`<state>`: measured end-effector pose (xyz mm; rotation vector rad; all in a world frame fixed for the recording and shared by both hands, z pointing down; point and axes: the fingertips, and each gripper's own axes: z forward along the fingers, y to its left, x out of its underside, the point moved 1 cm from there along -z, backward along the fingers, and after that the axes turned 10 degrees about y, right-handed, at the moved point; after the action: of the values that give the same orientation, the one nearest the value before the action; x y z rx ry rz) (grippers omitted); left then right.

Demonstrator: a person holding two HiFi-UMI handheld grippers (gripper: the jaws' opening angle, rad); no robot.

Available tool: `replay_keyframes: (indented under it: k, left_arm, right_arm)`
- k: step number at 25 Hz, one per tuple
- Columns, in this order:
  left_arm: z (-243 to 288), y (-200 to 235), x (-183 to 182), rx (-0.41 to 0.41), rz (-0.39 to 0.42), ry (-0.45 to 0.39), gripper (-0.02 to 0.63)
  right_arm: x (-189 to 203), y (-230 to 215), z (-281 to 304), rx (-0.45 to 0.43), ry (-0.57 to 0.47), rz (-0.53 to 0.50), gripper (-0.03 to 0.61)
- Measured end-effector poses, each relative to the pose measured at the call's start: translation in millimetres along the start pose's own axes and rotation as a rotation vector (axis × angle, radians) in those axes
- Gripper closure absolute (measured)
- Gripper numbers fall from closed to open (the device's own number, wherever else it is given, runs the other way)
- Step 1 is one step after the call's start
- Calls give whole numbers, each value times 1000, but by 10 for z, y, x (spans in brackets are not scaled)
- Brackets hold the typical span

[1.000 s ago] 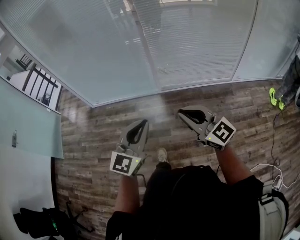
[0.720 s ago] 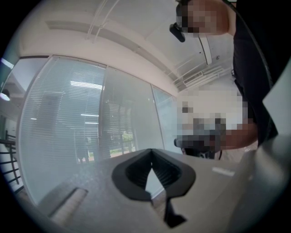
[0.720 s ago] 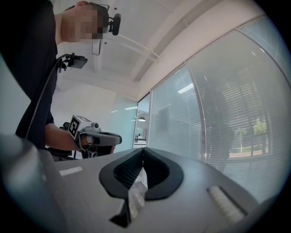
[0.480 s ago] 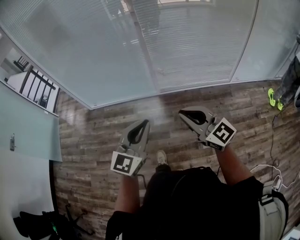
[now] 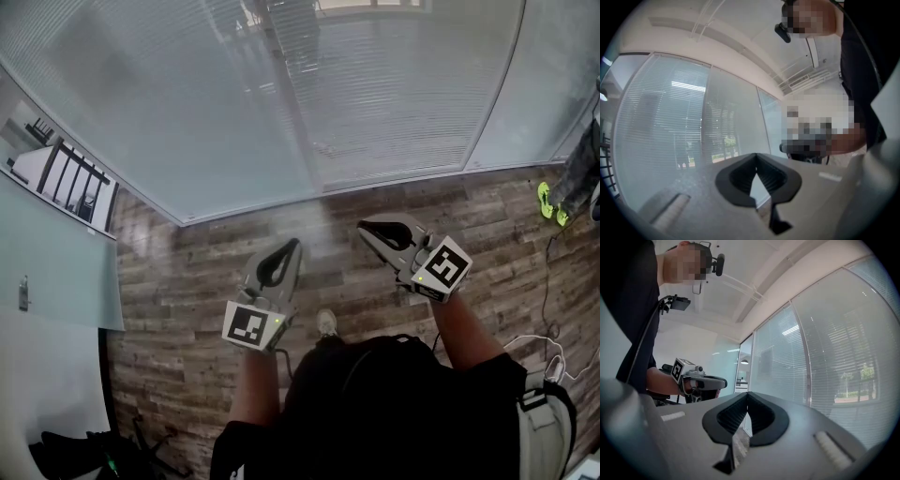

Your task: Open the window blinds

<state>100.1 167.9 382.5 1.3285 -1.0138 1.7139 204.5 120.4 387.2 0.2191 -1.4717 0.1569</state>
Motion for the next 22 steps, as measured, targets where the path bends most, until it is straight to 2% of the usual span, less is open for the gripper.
replay_keyframes:
  k: [9,22]
  left_arm:
    - [208,350,28,23,-3,10,609]
    - [436,945,-2,79,33,1,609]
  right_arm:
    - [-32,-277,318,22,-15,9,574]
    - [-129,-582,855,78,-33,16,574]
